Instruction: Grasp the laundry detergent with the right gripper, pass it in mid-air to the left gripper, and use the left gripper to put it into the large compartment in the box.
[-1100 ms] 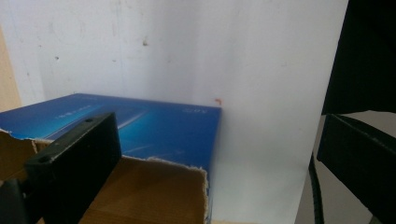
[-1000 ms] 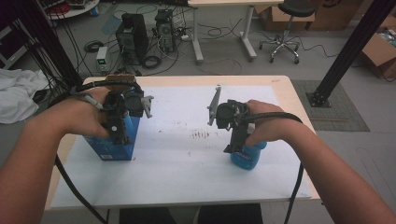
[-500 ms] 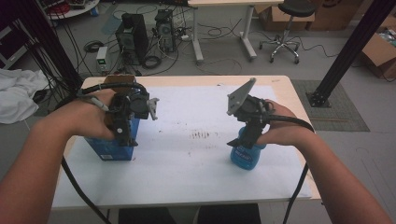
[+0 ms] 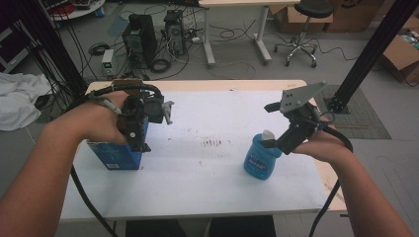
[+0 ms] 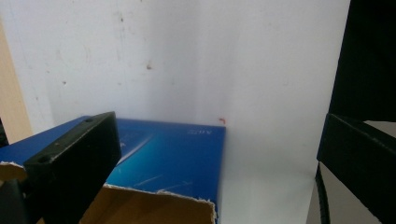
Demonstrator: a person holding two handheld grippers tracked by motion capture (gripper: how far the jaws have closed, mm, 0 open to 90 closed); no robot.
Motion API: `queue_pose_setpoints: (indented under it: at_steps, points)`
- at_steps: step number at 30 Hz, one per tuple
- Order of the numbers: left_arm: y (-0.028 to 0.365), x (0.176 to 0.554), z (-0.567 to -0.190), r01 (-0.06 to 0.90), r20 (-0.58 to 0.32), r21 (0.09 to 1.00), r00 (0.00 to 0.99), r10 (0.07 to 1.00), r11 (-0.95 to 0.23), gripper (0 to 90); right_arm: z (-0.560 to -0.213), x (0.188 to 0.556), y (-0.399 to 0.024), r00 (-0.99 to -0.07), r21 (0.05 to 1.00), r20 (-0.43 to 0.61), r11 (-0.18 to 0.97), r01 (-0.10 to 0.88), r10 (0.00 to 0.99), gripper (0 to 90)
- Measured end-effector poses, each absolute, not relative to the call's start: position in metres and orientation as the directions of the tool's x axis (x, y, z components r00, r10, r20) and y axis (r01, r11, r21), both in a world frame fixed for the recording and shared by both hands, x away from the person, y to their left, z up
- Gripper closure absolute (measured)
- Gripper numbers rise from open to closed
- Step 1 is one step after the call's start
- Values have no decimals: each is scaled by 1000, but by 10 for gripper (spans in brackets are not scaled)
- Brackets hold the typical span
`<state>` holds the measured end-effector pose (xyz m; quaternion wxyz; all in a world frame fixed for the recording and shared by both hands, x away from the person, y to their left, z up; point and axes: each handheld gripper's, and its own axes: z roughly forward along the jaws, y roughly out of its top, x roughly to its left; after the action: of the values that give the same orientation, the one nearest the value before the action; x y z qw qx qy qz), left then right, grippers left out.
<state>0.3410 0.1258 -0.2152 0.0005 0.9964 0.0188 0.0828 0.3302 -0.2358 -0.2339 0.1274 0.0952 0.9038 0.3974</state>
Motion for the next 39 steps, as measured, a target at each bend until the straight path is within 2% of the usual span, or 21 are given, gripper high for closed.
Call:
queue_pose_setpoints:
  at_steps: [13,24,29,39]
  points:
    - [125,340,-216,27,164,-1,986,27,-1000,1,-256,302,-298,-922,880,-104,466,90,373,0]
    - [126,337,-213,23,177,11,984,24,-1000,0,-303,289,-326,-898,887,-44,430,166,438,0]
    - [126,333,-211,12,182,8,983,13,-1000,0,-331,287,-329,-887,877,-18,434,208,462,0]
    - [127,329,-208,6,190,15,982,9,-1000,1,-364,293,-325,-874,874,31,411,259,484,0]
